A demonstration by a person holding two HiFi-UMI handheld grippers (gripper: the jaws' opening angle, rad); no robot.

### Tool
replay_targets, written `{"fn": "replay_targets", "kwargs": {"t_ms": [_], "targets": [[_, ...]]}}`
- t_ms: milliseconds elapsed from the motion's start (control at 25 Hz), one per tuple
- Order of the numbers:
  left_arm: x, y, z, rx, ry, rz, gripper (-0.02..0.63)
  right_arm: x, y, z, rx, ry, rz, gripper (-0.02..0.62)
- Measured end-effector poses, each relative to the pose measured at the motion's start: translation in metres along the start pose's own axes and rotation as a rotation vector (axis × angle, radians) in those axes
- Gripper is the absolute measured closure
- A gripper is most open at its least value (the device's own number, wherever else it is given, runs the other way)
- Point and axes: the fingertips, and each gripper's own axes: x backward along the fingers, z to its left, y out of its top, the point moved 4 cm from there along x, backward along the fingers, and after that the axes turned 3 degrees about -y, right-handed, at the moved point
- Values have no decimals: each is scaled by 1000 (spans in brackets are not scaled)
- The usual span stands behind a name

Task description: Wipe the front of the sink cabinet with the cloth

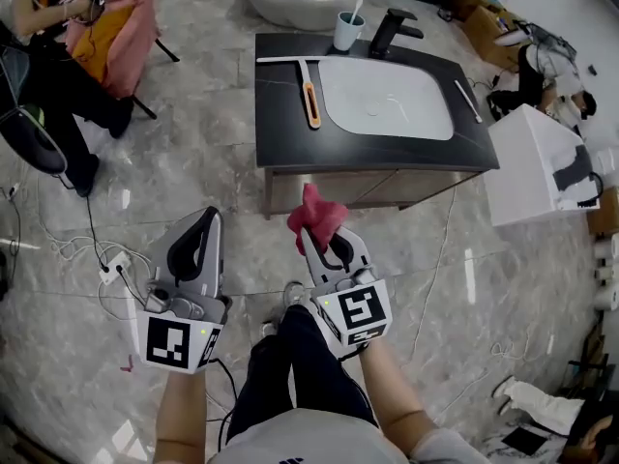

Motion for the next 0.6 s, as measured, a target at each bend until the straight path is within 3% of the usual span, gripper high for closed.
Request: {"fn": "replay_targets", "kwargs": {"t_ms": [240,600], "targets": [[-16,-61,5,12,-12,34,601,-49,-56,-1,34,49,56,543],[-37,-169,11,29,-40,56,600,-112,-122,-3,107,90,23,543]]}}
